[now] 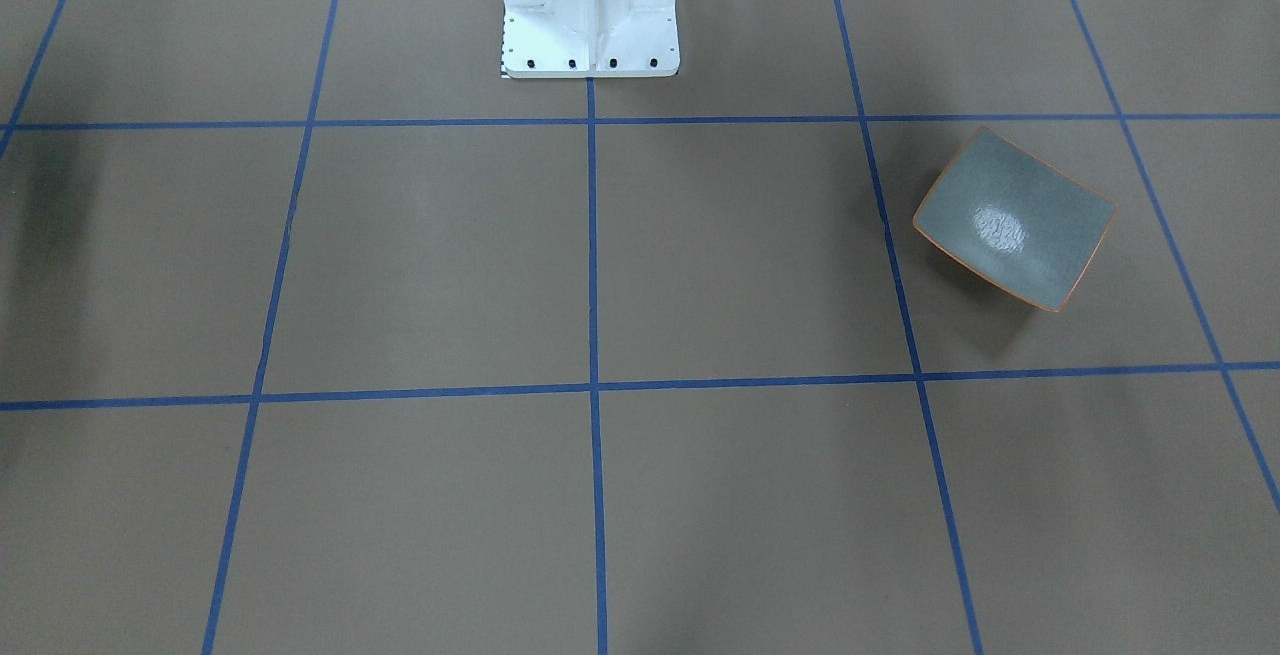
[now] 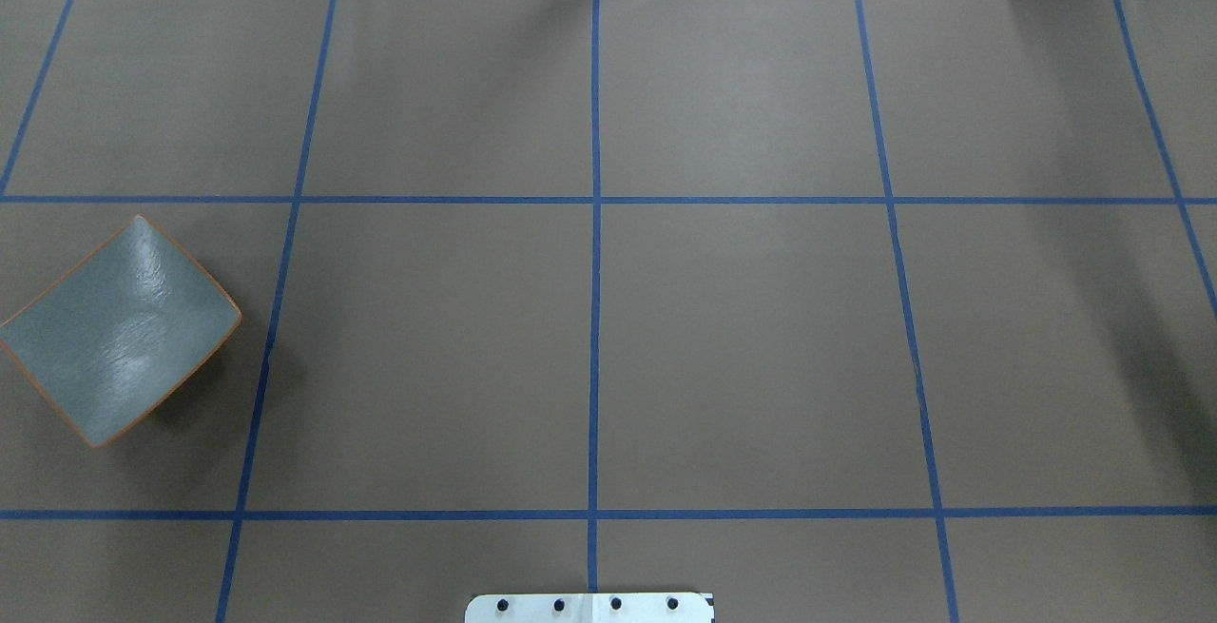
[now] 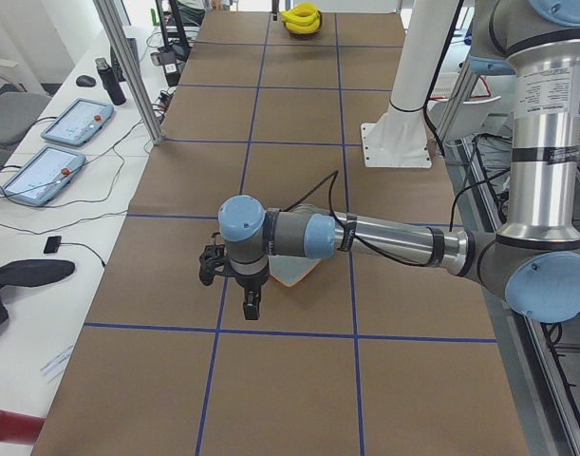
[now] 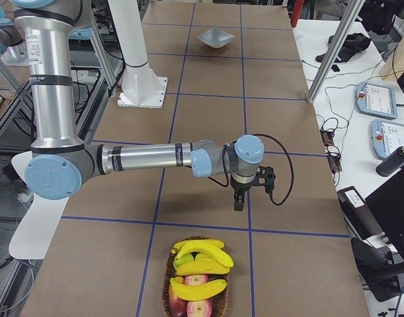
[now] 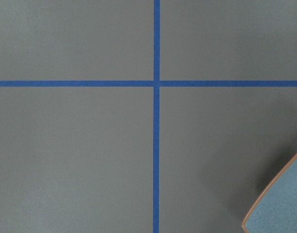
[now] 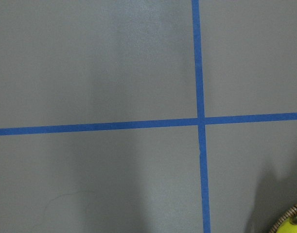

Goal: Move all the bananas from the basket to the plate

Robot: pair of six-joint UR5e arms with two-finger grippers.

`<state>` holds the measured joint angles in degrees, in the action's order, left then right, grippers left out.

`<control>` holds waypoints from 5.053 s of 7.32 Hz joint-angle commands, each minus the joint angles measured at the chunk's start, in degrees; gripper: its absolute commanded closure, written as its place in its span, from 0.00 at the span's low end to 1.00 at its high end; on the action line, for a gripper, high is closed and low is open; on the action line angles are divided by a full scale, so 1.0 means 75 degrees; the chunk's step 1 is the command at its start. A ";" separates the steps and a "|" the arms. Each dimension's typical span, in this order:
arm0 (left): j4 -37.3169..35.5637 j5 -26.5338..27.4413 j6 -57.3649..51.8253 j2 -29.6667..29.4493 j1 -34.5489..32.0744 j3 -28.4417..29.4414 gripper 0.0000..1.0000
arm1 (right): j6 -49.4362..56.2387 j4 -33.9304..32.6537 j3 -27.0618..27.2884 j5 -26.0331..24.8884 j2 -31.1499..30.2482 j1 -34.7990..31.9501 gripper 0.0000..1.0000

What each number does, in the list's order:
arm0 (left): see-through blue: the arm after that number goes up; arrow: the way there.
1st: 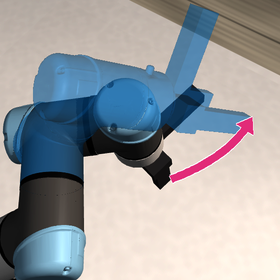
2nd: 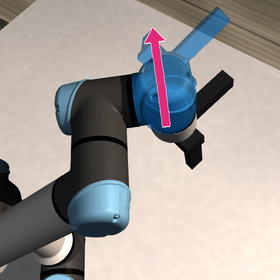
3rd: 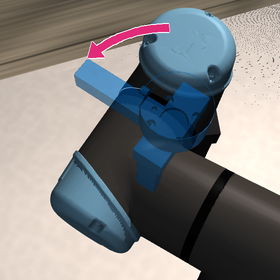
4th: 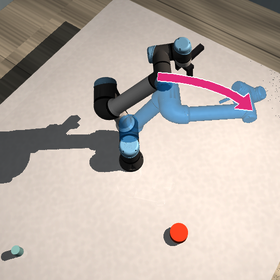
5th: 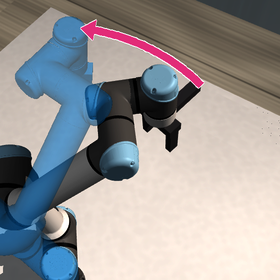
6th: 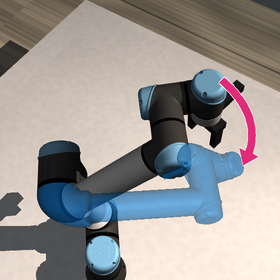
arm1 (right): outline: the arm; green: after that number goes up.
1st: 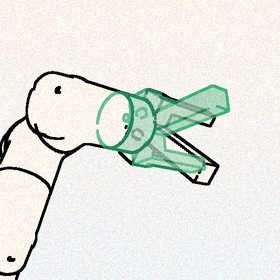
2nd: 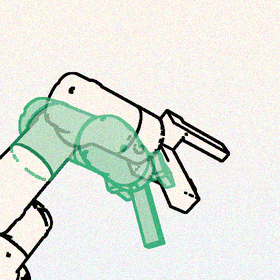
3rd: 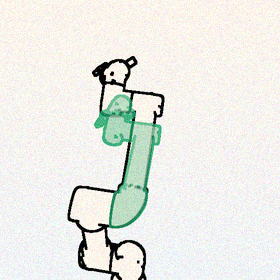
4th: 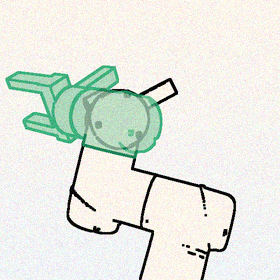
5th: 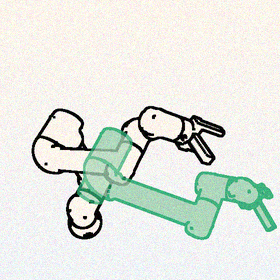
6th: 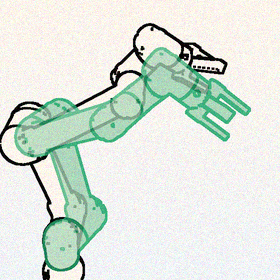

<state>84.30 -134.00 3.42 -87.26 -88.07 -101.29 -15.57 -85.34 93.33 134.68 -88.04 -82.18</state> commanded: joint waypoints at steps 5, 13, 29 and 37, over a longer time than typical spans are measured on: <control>0.0010 -0.0005 -0.0010 0.0068 0.0001 -0.0042 0.00 | -0.0138 0.0093 0.0119 -0.0856 -0.0203 0.0000 0.01; 0.0022 0.0007 -0.0034 0.0092 0.0001 -0.0287 0.00 | -0.1170 -0.0012 -0.0982 -0.2848 -0.0109 0.0012 0.11; 0.0022 -0.0005 -0.0022 0.0291 -0.0023 -0.1237 0.00 | -0.2295 0.0081 -0.2096 -0.3345 -0.0039 0.0187 0.20; 0.0022 -0.0225 -0.0022 0.0513 -0.0023 -0.1518 0.00 | -0.2225 0.0093 -0.2108 -0.3345 -0.0075 0.0270 0.87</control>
<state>84.46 -134.50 3.25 -83.63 -88.24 -112.35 -32.29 -84.62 77.51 109.59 -88.84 -80.15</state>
